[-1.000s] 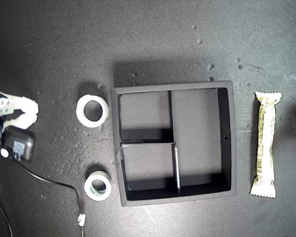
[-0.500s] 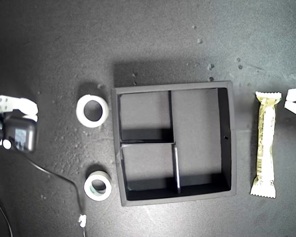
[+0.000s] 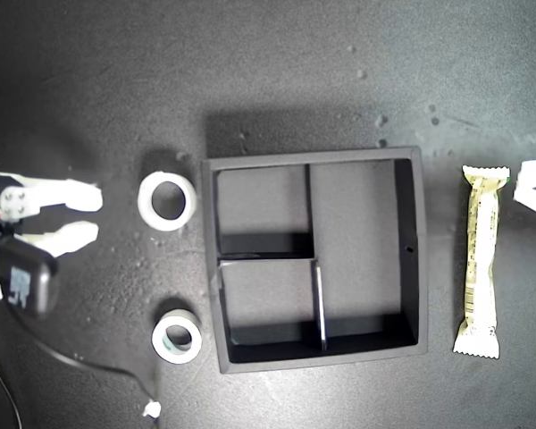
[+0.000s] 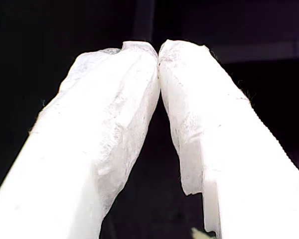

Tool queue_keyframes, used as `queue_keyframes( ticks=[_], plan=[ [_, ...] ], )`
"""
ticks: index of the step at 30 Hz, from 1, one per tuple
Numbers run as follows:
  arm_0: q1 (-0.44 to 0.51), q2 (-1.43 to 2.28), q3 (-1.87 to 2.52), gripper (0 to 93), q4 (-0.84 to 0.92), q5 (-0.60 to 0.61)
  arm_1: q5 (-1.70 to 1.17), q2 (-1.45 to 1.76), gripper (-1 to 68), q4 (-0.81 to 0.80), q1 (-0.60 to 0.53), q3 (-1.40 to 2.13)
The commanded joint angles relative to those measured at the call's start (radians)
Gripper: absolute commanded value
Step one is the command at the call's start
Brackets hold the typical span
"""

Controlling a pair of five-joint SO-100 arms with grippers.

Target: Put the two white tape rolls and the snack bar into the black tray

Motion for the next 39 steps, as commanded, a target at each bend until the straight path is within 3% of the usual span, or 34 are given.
queue_keyframes(
  ticks=[1,8,17,25,34,39],
  plan=[
    [-0.009,0.029,-0.078,12.4,-0.097,0.121,-0.198,-0.005,-0.2,0.08,-0.052,-0.133],
    [0.052,-0.627,-0.439,13.1,-0.247,0.265,-0.393,-0.012,-0.2,0.367,-0.133,-0.364],
    [0.044,-1.442,-1.037,15.7,-0.012,0.298,-0.43,-0.17,-0.3,0.453,-0.204,-0.443],
    [0.032,-1.609,-1.104,15.8,0.057,0.199,-0.423,-0.236,-0.3,0.459,-0.241,-0.474],
    [0.025,-1.703,-1.123,15.8,0.066,0.173,-0.428,-0.236,-0.3,0.454,-0.239,-0.463],
    [-0.026,-1.802,-1.134,11.8,0.066,0.132,-0.428,-0.238,-0.3,0.456,-0.235,-0.468]
  ],
)
